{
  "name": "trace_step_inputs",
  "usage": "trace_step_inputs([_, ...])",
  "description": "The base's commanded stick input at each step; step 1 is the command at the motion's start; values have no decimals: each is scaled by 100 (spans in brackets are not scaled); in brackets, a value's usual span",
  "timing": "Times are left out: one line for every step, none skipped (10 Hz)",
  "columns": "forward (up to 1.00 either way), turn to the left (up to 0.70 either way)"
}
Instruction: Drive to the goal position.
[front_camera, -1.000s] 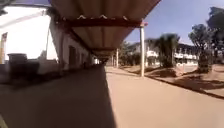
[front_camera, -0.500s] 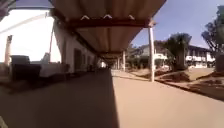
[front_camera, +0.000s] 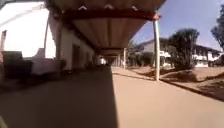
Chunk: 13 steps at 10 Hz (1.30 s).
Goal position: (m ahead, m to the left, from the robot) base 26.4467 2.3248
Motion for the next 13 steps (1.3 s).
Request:
trace_step_inputs([85, 0])
trace_step_inputs([85, 0])
trace_step_inputs([85, 0])
trace_step_inputs([85, 0])
trace_step_inputs([85, 0])
trace_step_inputs([85, 0])
trace_step_inputs([85, 0])
trace_step_inputs([85, 0])
trace_step_inputs([85, 0])
trace_step_inputs([85, 0])
trace_step_inputs([85, 0])
trace_step_inputs([85, 0])
trace_step_inputs([85, 0])
